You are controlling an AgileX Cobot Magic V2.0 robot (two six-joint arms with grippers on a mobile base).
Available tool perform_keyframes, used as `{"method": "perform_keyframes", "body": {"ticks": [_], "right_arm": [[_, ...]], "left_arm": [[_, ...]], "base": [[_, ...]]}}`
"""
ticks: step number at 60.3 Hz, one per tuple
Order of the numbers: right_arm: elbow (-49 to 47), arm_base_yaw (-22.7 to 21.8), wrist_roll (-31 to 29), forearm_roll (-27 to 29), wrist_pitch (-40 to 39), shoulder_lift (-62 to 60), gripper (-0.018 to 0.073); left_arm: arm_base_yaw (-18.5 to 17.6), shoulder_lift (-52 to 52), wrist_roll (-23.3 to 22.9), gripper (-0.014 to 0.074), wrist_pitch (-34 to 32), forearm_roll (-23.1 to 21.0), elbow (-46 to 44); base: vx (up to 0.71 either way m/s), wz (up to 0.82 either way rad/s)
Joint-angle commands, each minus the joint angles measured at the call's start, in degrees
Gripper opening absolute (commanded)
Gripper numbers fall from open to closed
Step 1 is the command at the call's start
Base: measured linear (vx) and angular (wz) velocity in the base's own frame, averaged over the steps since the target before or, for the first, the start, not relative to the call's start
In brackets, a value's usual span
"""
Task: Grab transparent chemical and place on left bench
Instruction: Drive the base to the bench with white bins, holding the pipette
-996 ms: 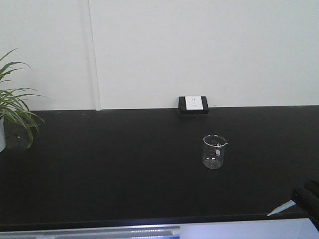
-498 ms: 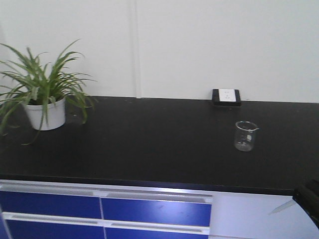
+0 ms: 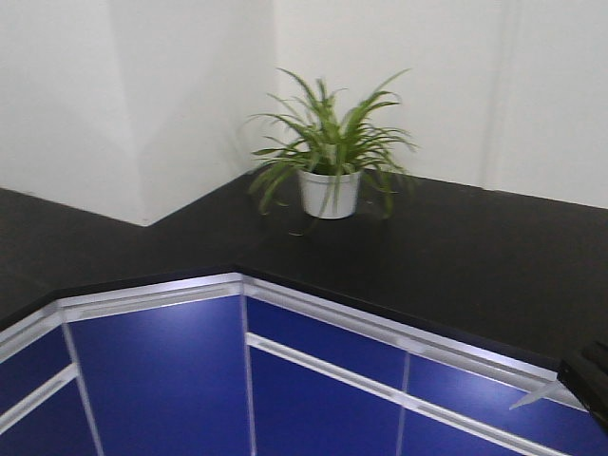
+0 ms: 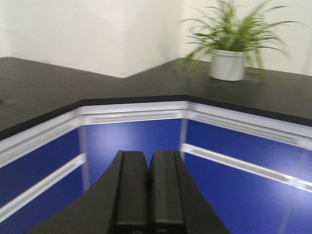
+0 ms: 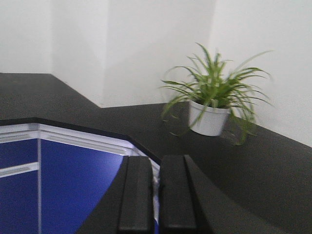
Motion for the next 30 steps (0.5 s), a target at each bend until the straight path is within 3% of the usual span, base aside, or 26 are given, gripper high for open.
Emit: {"method": "perform_keyframes", "body": {"ticks": [1,30], "right_arm": [[-1.8,-0.3,-0.2,1.4,-2.4,-0.1,-0.0004],[-1.8,-0.3,-0.2,1.4,-2.4,-0.1,-0.0004]], "left_arm": [[-0.1,-1.1,-0.4,-0.0003,-4.5,0.0,0.9],[-0.1,-1.1,-0.4,-0.0003,-4.5,0.0,0.9]], "base": [[-0.08,0.9],[-0.01,0.93]]}}
